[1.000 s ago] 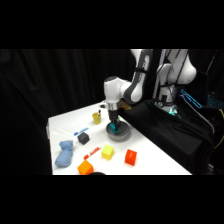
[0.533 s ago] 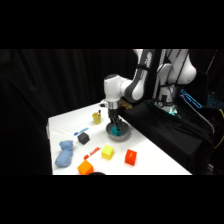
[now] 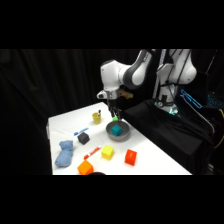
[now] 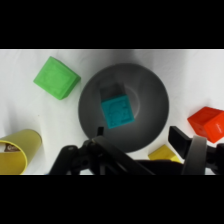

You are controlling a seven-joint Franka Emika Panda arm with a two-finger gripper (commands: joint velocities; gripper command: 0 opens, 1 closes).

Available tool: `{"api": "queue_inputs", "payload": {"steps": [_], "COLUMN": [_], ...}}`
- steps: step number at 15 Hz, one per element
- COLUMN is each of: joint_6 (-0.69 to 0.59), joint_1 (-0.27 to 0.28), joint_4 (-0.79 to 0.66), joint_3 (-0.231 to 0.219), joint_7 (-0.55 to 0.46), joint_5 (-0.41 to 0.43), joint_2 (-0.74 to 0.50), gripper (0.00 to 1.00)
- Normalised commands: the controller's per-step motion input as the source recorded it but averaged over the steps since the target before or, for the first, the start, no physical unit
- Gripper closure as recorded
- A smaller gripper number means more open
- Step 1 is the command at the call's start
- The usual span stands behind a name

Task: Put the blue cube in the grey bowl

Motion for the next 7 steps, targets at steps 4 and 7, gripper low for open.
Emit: {"api": "queue_inputs", "payload": {"steps": [4,7], "joint_6": [-0.48,-0.30], "joint_1": [0.102,0.103], "joint_4": [0.18,0.15], "joint_3": [-0.120,-0.101], "joint_7": [-0.13,0.01], "joint_5": [0.047,-0.008], "joint_2": [-0.28,-0.20], "gripper": [0.00,0.00]}}
